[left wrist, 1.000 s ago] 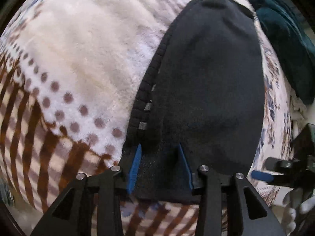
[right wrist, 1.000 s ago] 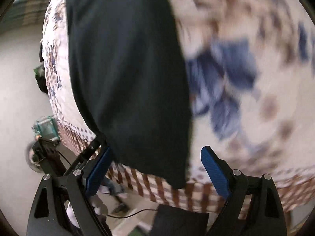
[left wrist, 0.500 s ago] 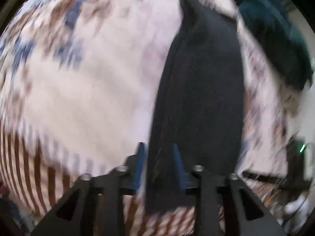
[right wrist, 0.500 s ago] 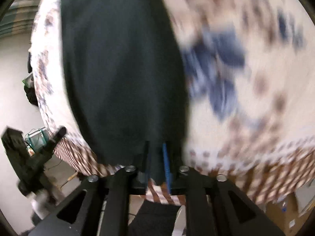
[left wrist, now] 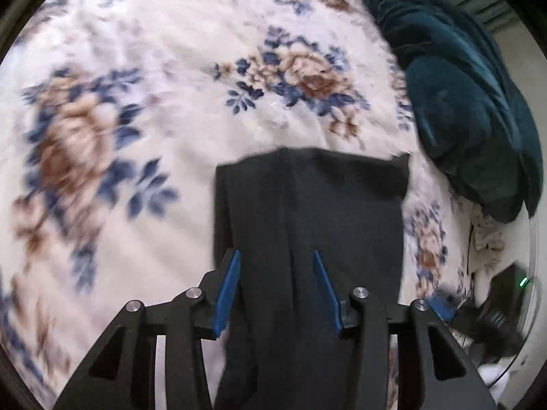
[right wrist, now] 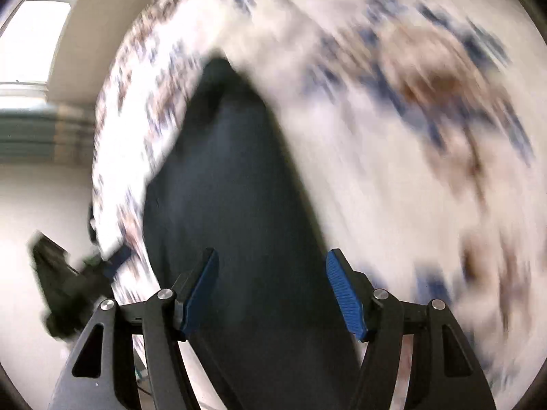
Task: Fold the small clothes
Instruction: 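Press and smooth the folded sweater bundle with both grippers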
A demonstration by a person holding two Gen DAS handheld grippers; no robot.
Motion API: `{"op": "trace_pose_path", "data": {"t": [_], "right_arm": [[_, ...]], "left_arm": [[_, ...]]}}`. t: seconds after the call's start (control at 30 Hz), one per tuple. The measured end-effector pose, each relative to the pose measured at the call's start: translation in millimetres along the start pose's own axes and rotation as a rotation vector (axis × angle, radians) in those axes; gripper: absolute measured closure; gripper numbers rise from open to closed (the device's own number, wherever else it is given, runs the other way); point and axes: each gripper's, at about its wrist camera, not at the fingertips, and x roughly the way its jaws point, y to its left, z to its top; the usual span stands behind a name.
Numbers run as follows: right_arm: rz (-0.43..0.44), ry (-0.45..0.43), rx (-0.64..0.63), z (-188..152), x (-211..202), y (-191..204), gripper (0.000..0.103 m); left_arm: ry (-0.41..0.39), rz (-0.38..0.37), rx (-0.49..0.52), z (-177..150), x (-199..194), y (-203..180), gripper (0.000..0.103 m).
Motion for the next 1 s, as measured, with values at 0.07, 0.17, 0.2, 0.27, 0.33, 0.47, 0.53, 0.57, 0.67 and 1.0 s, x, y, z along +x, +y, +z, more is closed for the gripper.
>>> {"op": "trace_pose_path", "data": {"t": [0.07,0.17,0.2,0.27,0.33,0.47,0.53,0.57,0.67,1.0], "right_arm": [[0.01,-0.028,-0.03,42,15,16,0.035],[-0.009,-0.022,-0.126,97,47,40,0.035],[-0.021,-0.021,-0.147,113,60,46,0.035],[0.004,-0.04,-0.158,136,75,55,0.039],[-0.021,-0.063,-0.143,154,92,61,0.066],[-0.08,-0.081,-0.089,173,119,46,0.078],[-0.065,-0.07,-0.069,172,114,41,0.078],[-0.067,-0.073,-0.061,170,107,41,0.077],[-0.044,-0.045,-0.06,147,68,36,0.064],[0.008,0.138,-0.122,24,58,21,0.055]], "left_arm": [[0.013,-0.019,-0.018,16,25,7,0.062],[-0.007,-0.069,-0.047,27,44,17,0.067],[-0.02,-0.071,-0.039,29,46,18,0.073],[-0.033,-0.058,-0.004,38,56,19,0.077],[-0.033,-0.065,-0.005,45,63,21,0.077],[-0.014,-0.096,-0.026,57,65,23,0.074],[-0.002,-0.103,-0.05,56,54,25,0.074],[0.002,-0.112,-0.055,55,48,26,0.076],[-0.001,-0.134,-0.042,42,25,27,0.075],[0.008,-0.012,0.181,16,39,7,0.099]]}}
